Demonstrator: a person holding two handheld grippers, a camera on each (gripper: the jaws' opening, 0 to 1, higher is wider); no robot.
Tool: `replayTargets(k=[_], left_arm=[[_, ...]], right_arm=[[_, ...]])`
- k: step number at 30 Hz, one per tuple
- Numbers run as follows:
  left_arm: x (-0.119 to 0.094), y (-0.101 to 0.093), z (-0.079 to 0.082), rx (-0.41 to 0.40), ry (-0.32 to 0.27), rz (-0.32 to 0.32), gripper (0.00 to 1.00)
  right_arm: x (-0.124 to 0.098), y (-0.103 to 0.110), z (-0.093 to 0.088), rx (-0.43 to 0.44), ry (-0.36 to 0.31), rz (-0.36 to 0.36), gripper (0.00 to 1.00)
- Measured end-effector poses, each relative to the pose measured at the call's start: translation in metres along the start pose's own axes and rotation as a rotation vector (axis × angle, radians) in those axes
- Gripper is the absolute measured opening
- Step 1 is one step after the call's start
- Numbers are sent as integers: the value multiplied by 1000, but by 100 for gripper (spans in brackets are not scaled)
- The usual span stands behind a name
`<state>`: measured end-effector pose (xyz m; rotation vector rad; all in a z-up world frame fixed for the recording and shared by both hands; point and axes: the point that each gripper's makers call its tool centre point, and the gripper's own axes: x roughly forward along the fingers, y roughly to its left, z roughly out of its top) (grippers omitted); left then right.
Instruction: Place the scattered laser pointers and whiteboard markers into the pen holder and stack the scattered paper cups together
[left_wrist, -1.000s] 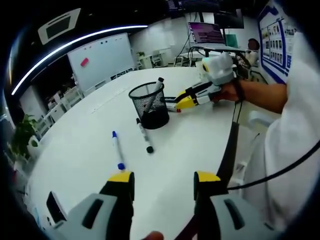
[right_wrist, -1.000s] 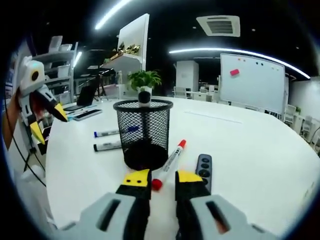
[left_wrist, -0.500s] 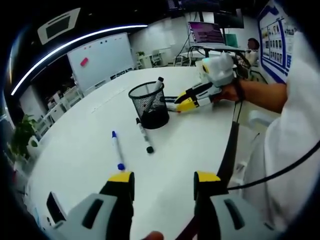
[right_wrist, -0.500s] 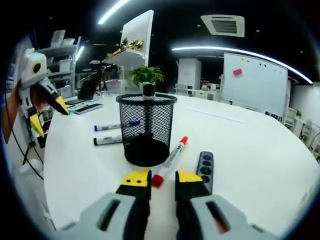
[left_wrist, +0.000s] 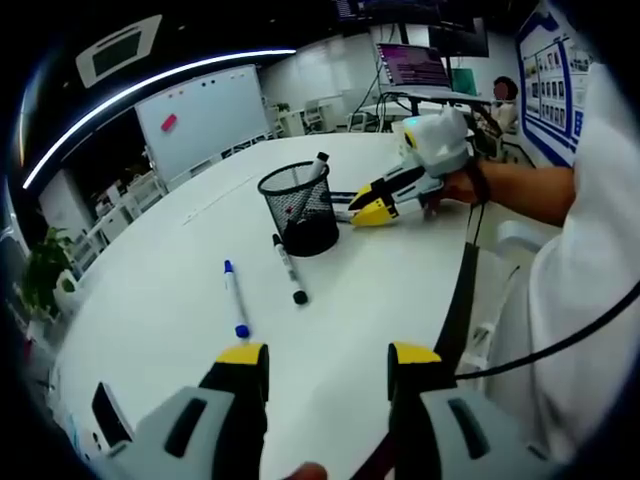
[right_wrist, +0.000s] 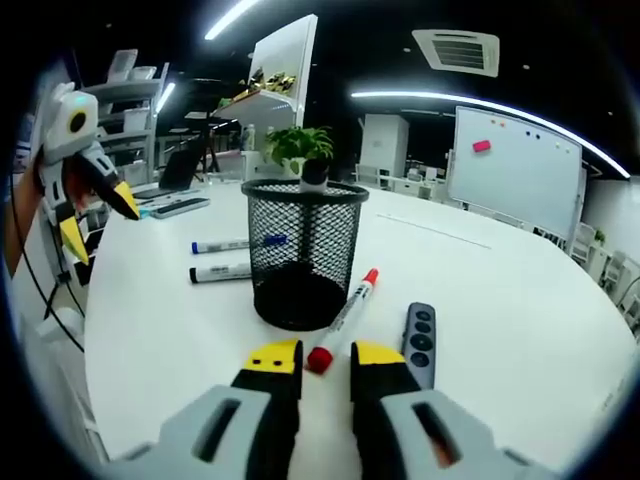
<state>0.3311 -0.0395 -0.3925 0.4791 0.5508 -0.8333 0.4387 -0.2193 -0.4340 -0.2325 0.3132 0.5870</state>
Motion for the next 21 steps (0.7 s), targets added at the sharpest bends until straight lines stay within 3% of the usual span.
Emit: replayTargets(k=[21], left_arm=[[-2, 1, 0, -10, -6, 8, 48]], right_arm=[[3, -4, -4, -7, 16, -15, 19]])
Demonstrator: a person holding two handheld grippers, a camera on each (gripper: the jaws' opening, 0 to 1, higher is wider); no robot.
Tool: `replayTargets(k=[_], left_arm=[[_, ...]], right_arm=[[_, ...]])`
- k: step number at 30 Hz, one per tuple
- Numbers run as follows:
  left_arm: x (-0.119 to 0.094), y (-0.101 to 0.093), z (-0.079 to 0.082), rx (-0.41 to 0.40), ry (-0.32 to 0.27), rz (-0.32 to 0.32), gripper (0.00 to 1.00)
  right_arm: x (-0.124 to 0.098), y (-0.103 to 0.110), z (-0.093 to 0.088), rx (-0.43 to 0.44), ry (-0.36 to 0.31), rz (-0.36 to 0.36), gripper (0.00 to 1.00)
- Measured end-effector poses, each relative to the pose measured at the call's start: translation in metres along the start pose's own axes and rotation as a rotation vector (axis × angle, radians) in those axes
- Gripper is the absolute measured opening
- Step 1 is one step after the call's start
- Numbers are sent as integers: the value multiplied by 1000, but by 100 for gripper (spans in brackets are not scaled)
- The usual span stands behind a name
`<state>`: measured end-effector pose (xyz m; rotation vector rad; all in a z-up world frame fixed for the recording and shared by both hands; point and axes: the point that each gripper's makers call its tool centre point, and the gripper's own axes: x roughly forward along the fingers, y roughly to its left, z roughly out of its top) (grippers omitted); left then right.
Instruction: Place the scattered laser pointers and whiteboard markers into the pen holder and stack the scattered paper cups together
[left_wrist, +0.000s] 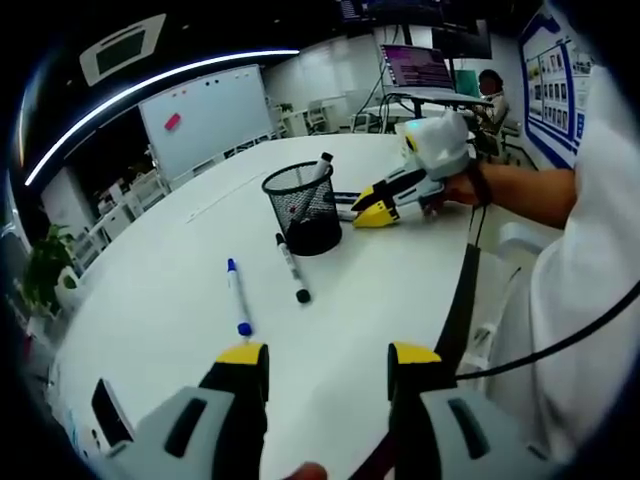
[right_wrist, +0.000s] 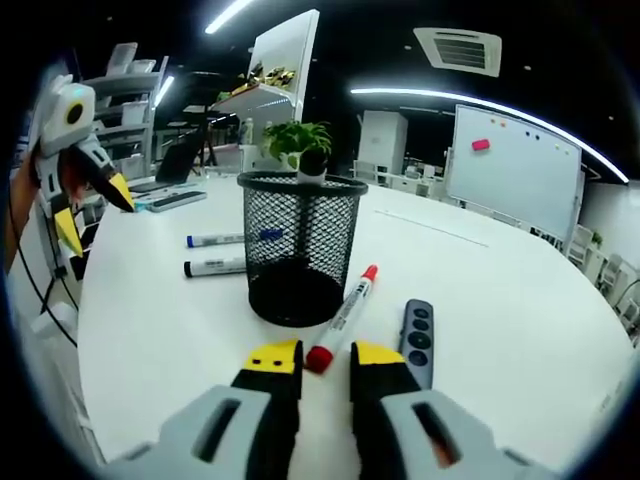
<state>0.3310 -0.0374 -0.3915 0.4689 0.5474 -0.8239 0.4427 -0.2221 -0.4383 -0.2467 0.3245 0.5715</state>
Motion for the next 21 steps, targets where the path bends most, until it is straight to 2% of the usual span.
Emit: replayTargets(k=[21], left_arm=[[1, 0, -2, 1, 4, -2, 48]], right_arm=[[2, -6, -1, 34, 11, -47, 15]])
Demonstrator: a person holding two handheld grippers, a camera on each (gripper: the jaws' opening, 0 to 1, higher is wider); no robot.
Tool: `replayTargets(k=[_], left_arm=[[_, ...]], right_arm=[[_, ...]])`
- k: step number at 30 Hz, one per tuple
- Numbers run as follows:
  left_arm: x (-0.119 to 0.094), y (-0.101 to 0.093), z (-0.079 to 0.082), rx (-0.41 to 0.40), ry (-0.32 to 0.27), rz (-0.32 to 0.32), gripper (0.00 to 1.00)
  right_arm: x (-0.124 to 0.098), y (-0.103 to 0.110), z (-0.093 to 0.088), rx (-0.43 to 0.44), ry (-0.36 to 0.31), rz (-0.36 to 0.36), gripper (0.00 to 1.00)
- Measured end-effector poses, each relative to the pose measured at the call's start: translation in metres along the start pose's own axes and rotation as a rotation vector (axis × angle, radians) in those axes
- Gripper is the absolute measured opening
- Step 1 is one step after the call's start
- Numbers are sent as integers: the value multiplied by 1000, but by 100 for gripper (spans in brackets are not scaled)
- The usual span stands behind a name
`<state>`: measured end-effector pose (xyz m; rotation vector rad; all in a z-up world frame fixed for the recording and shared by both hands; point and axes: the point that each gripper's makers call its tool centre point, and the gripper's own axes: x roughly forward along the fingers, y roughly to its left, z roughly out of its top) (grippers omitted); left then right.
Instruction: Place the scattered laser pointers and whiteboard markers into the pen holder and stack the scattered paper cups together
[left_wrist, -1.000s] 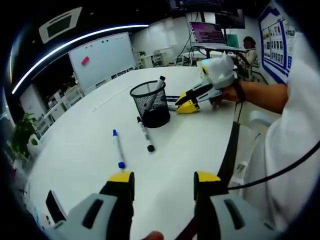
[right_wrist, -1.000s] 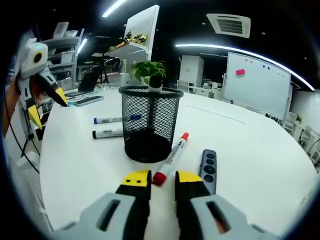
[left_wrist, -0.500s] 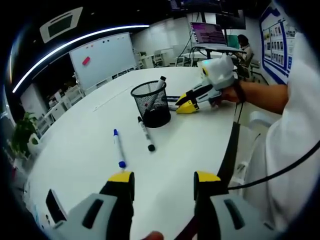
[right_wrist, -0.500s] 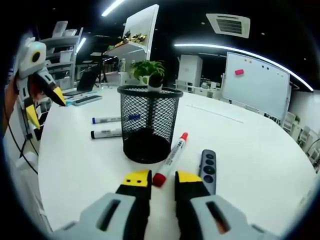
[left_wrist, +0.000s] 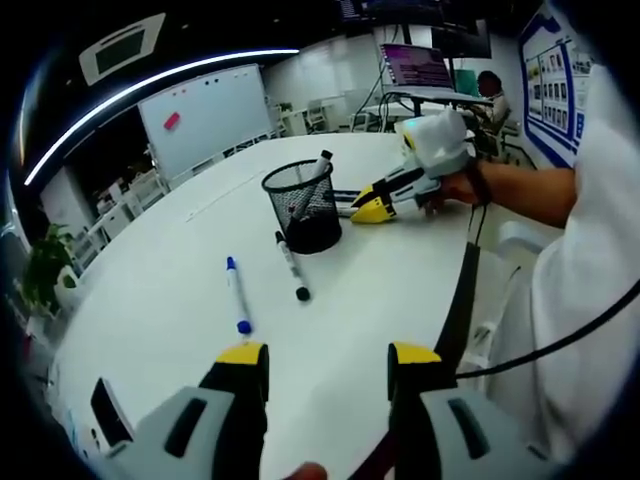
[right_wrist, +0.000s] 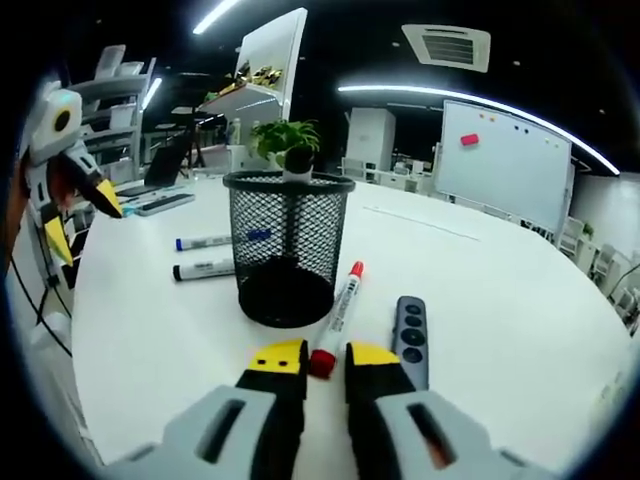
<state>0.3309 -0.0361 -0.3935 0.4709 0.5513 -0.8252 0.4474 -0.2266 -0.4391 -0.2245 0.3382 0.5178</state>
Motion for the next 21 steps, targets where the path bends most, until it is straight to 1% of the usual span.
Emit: replayTargets(k=[11, 21], left_arm=[[-1, 0, 0, 0, 0, 1, 48], [-1, 0, 0, 0, 1, 3, 48]], right_arm=[[0, 1, 1, -11, 5, -9, 12], [1, -1, 0, 17, 21, -17, 12]])
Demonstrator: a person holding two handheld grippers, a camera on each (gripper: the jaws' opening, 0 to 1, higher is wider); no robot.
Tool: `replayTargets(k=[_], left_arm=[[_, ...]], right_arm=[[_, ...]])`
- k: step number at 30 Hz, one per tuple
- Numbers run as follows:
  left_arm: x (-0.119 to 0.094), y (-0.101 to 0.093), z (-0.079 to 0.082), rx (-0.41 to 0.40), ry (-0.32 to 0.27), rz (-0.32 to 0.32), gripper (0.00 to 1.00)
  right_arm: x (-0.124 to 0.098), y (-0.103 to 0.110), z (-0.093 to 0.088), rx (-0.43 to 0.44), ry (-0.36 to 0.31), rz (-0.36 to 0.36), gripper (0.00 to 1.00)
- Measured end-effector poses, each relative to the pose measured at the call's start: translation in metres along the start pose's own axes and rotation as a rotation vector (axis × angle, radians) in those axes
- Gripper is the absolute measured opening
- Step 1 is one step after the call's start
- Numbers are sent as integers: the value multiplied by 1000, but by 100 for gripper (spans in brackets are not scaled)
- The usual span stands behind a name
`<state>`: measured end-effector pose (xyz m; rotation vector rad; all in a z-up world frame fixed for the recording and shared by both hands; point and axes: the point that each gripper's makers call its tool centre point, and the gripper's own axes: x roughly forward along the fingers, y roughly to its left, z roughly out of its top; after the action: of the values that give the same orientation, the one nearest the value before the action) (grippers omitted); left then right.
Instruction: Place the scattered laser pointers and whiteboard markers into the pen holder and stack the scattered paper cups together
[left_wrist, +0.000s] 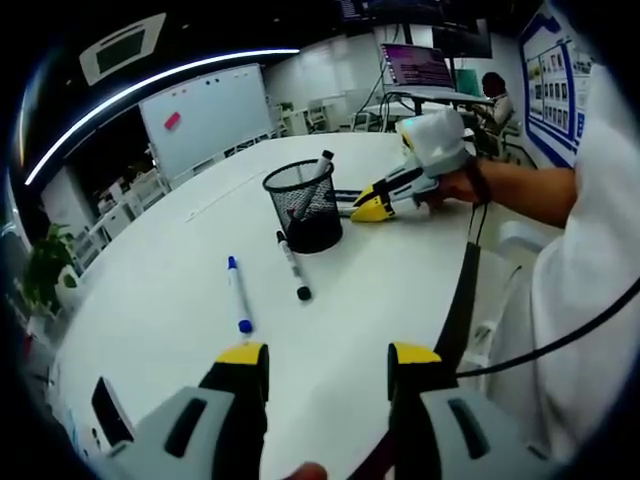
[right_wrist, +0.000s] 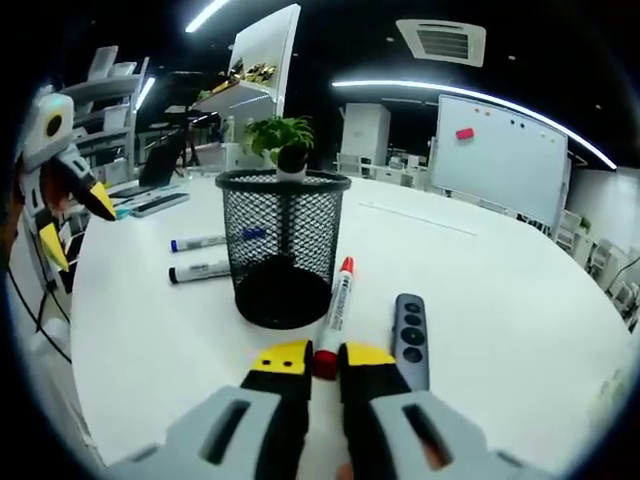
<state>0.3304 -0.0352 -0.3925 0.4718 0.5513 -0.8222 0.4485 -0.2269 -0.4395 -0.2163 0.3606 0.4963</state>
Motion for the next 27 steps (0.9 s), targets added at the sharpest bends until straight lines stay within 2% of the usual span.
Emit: replayTargets(k=[7, 12, 27], left_arm=[[0, 1, 0, 1, 0, 1, 48], [0, 0, 1, 3, -1, -2, 48], [0, 0, 1, 7, 1, -1, 48]], right_arm=[[1, -1, -1, 3, 0, -4, 12], [1, -3, -2, 50, 10, -11, 11], [0, -3, -2, 38, 5, -13, 11]])
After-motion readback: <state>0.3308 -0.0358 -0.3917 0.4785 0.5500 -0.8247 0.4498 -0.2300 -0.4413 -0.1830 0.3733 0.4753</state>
